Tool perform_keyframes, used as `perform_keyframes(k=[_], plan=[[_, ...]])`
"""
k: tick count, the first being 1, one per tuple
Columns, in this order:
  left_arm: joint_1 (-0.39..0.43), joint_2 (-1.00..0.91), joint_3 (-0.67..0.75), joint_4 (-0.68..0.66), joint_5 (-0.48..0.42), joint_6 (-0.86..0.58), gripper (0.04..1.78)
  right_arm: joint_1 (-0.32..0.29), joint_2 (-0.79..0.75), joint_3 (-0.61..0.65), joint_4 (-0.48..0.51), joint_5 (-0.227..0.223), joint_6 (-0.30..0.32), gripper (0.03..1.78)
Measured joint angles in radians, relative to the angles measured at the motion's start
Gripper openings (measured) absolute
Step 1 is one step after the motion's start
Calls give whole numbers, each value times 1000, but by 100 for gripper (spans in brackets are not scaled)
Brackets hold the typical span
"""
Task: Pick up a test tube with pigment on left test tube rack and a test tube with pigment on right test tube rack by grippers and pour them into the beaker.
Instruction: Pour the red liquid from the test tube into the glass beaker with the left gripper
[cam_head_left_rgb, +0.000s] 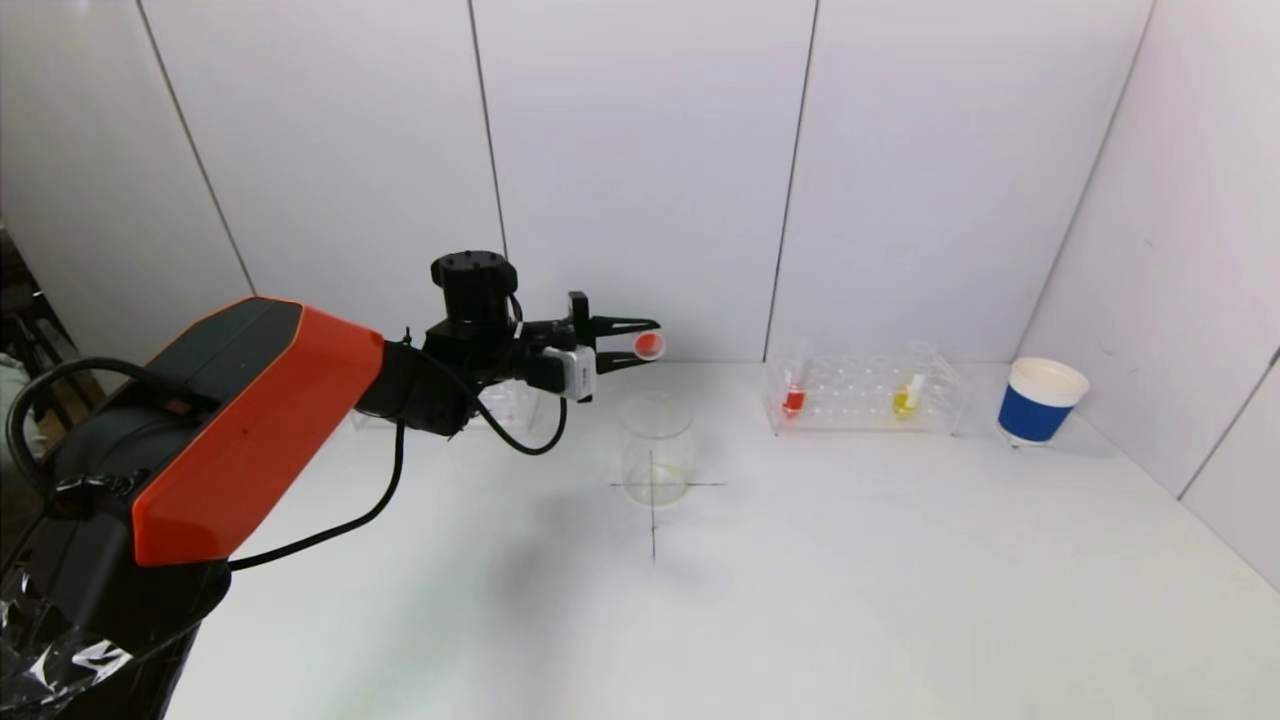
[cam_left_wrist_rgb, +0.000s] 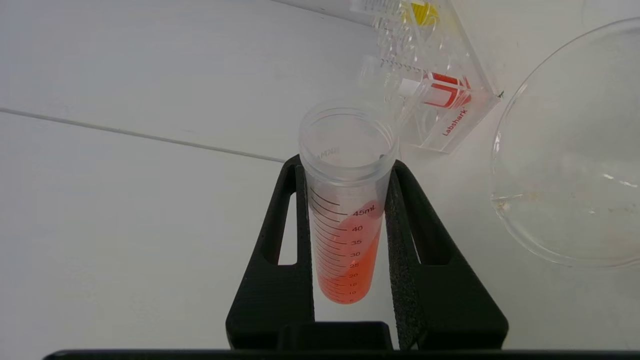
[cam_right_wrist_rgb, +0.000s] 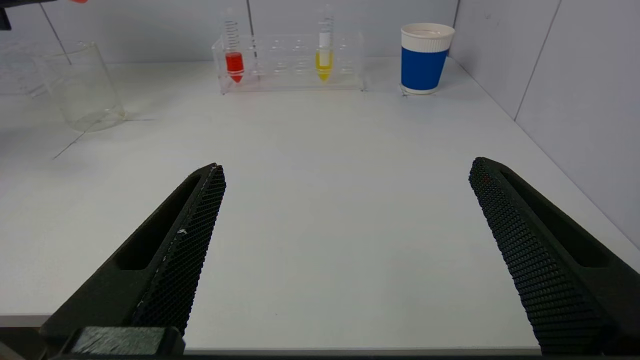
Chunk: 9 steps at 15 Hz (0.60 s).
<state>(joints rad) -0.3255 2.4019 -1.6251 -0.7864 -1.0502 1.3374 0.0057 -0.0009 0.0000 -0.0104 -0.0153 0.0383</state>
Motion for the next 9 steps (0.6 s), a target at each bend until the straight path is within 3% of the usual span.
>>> perform_keyframes(k=[9], plan=[[1, 0, 51, -100, 7, 112, 44, 0, 0, 0, 0, 0, 0, 177]])
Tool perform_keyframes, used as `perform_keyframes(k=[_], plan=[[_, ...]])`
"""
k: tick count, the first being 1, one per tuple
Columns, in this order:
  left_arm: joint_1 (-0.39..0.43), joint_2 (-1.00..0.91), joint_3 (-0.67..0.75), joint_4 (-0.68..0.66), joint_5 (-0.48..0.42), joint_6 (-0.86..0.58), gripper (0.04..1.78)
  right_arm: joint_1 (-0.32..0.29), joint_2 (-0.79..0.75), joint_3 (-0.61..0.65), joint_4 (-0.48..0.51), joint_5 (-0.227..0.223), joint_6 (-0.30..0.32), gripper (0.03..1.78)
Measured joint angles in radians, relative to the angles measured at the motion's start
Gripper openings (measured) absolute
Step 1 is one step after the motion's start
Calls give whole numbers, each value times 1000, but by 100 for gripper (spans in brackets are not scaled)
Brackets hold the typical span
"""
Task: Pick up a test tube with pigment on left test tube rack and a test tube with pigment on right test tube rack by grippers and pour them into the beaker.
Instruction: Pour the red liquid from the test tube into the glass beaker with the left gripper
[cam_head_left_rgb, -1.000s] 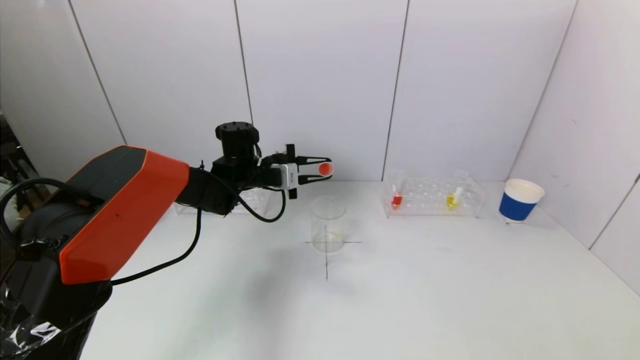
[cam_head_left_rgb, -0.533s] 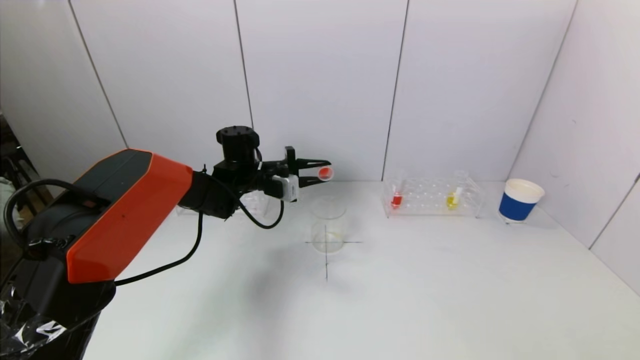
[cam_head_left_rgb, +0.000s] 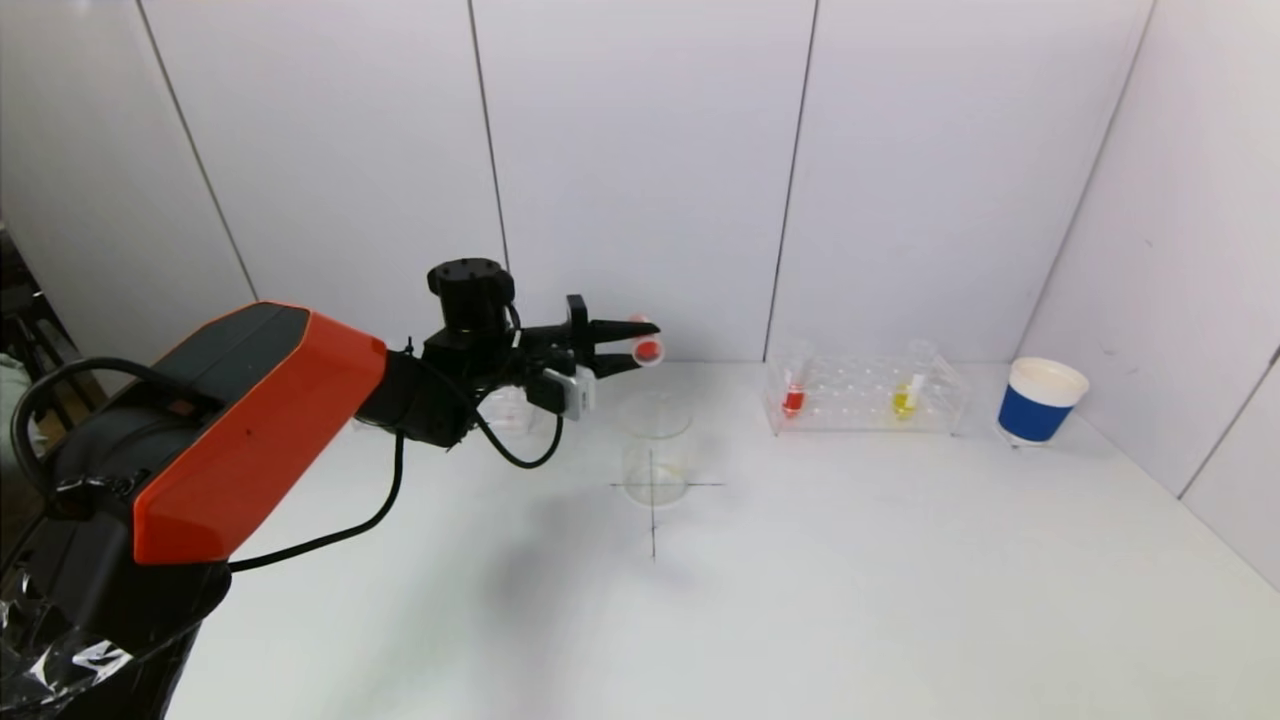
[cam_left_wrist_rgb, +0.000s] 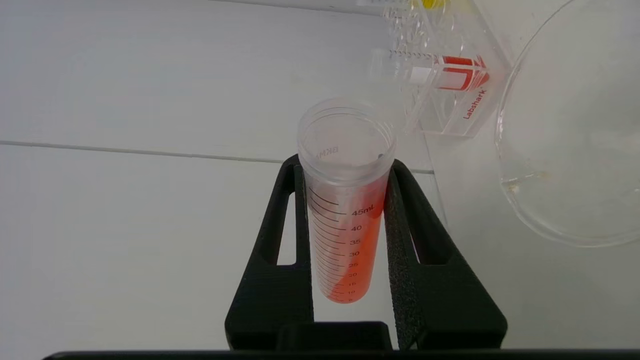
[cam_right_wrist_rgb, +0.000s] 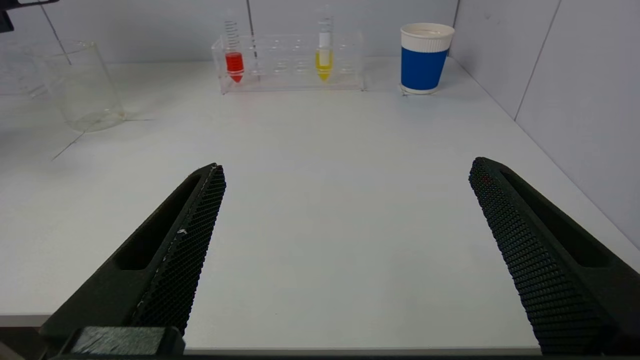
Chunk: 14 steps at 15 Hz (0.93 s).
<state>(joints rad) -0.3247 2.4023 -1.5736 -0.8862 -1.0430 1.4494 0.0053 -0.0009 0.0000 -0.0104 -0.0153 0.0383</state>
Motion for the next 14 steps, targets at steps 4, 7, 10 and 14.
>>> perform_keyframes(k=[4, 7, 10, 14], plan=[[-5, 0, 19, -65, -1, 9, 44, 0, 0, 0, 0, 0, 0, 177], [-8, -1, 24, -81, -1, 43, 44, 0, 0, 0, 0, 0, 0, 177], [-6, -2, 26, -82, -2, 74, 44, 0, 0, 0, 0, 0, 0, 177], [-7, -1, 32, -82, 0, 117, 44, 0, 0, 0, 0, 0, 0, 177]])
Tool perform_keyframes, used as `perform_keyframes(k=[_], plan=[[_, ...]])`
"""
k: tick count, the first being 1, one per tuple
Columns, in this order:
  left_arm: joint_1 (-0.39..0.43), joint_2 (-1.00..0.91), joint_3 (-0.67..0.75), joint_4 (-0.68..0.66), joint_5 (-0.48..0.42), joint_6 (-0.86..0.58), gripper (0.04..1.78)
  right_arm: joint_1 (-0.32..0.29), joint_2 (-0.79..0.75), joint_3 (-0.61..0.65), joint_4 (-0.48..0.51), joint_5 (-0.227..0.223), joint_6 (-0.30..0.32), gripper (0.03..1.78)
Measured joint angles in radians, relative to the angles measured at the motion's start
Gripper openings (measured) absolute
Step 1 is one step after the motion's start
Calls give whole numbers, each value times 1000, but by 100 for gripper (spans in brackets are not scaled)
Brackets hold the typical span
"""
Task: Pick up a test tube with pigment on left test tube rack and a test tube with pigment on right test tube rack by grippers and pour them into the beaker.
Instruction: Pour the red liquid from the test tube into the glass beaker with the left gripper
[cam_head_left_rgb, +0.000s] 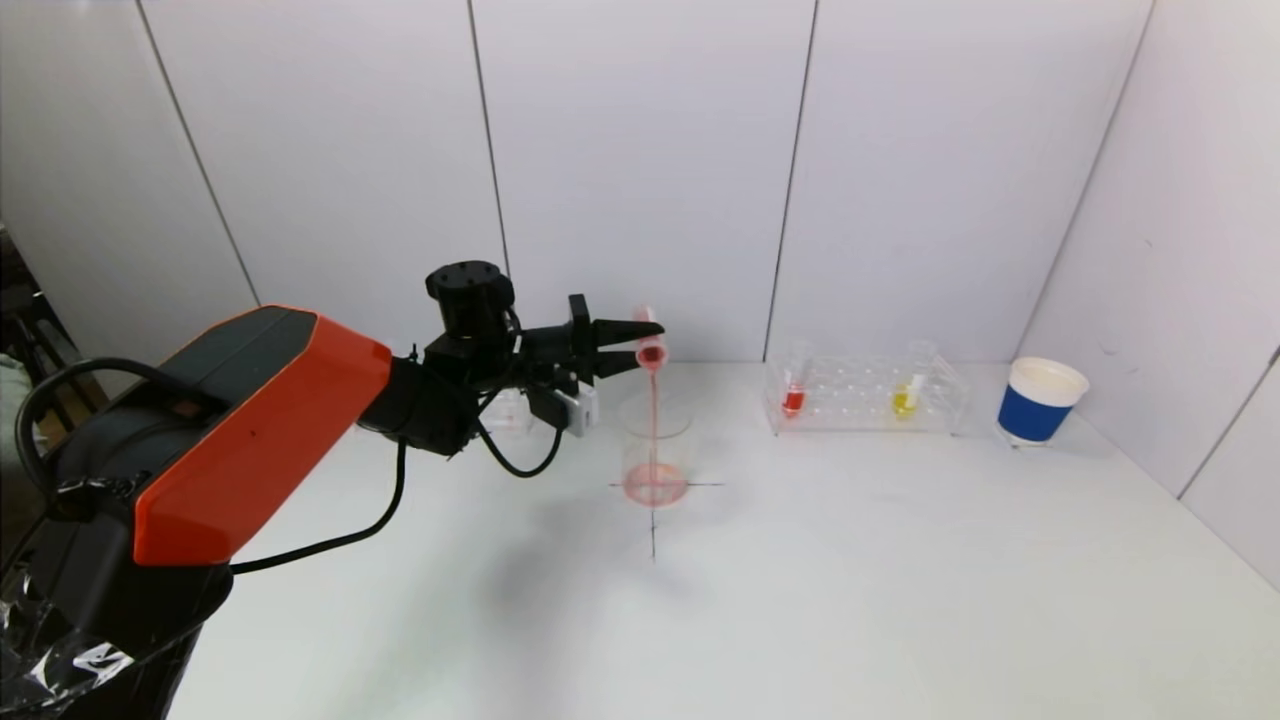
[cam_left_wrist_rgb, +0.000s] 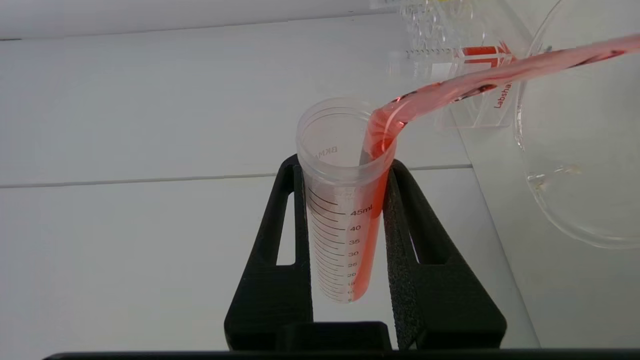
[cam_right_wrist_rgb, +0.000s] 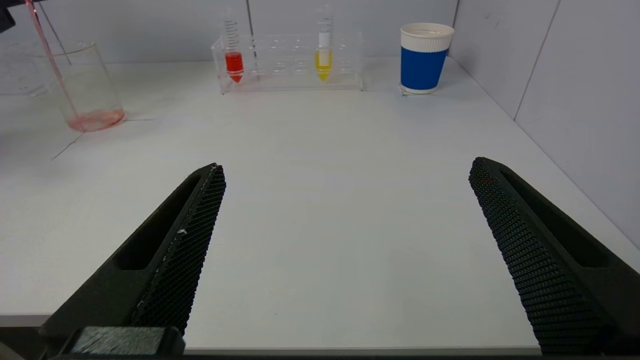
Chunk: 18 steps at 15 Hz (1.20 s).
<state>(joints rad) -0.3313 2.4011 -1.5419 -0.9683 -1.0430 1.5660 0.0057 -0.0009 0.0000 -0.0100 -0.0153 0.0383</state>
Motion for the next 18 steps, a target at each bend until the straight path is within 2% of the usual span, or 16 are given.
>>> perform_keyframes(k=[18], plan=[[9, 24, -13, 0, 8, 147, 44, 0, 0, 0, 0, 0, 0, 177]])
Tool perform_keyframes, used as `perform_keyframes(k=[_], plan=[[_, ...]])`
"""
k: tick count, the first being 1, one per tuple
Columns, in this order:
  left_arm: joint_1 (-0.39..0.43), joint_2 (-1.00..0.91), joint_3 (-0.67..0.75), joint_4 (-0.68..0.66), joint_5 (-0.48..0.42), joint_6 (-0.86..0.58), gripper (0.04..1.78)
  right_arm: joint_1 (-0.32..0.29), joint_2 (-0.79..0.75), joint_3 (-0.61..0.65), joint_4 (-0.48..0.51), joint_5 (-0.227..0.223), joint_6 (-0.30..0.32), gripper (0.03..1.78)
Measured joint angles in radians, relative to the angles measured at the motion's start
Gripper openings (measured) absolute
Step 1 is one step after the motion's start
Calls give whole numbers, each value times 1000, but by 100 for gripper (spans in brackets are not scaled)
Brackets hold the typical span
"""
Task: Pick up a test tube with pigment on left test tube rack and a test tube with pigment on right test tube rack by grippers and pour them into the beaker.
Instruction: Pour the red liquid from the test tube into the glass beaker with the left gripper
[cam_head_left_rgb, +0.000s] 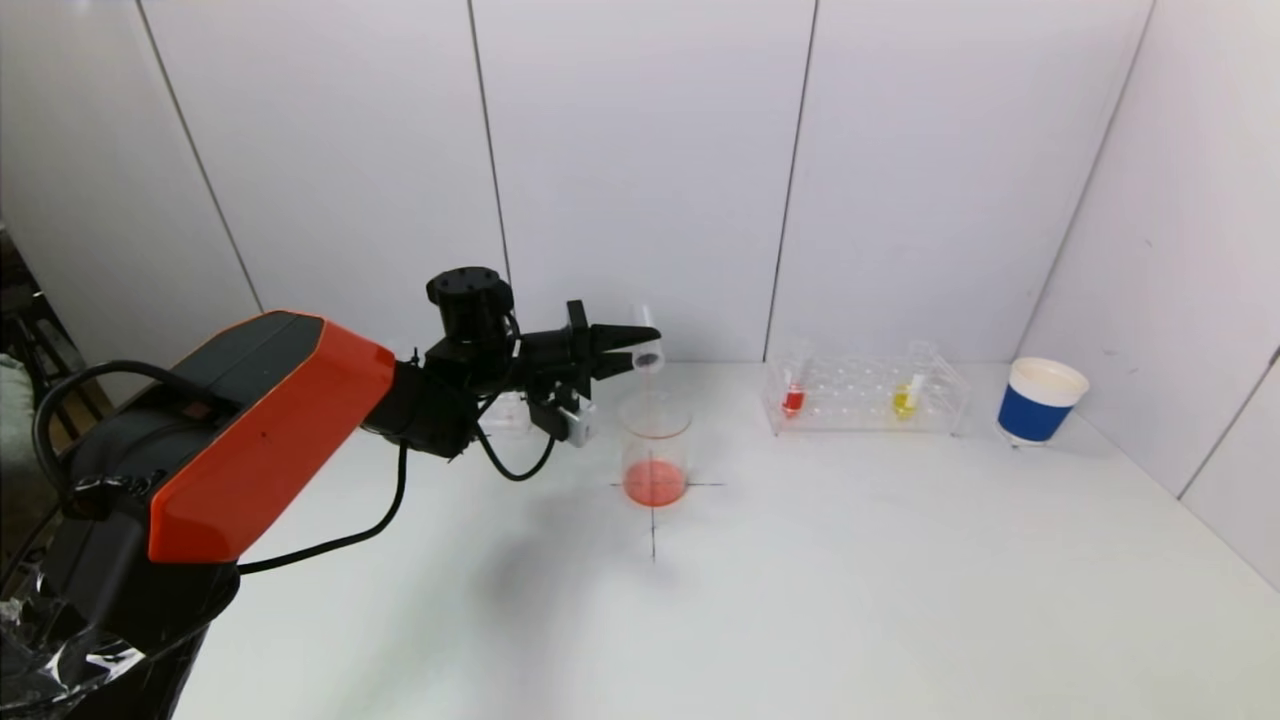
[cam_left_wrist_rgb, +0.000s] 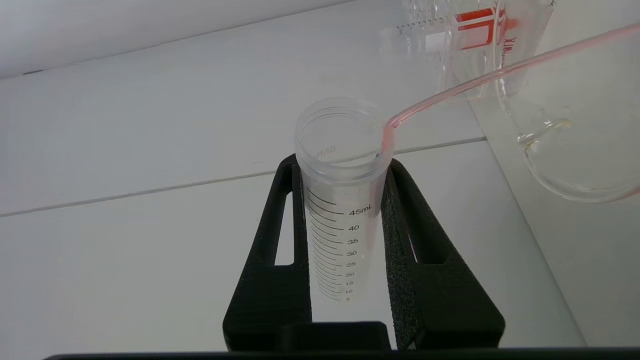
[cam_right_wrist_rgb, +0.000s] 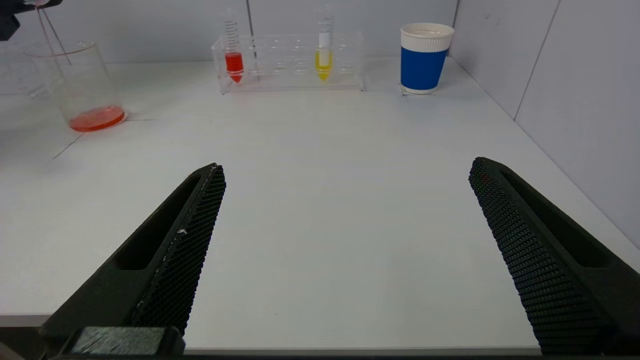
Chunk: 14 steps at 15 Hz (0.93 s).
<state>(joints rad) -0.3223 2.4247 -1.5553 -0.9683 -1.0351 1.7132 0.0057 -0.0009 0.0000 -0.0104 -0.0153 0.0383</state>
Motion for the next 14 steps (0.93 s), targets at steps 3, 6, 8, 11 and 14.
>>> perform_keyframes(k=[3, 6, 8, 11, 14], plan=[[-1, 3, -1, 0, 1, 11, 44, 0, 0, 0, 0, 0, 0, 177], [0, 4, -3, 0, 7, 19, 44, 0, 0, 0, 0, 0, 0, 177], [-1, 5, -3, 0, 8, 19, 44, 0, 0, 0, 0, 0, 0, 177], [-2, 5, -3, 4, 37, 15, 44, 0, 0, 0, 0, 0, 0, 177], [-9, 1, -3, 8, 92, -11, 44, 0, 0, 0, 0, 0, 0, 177]])
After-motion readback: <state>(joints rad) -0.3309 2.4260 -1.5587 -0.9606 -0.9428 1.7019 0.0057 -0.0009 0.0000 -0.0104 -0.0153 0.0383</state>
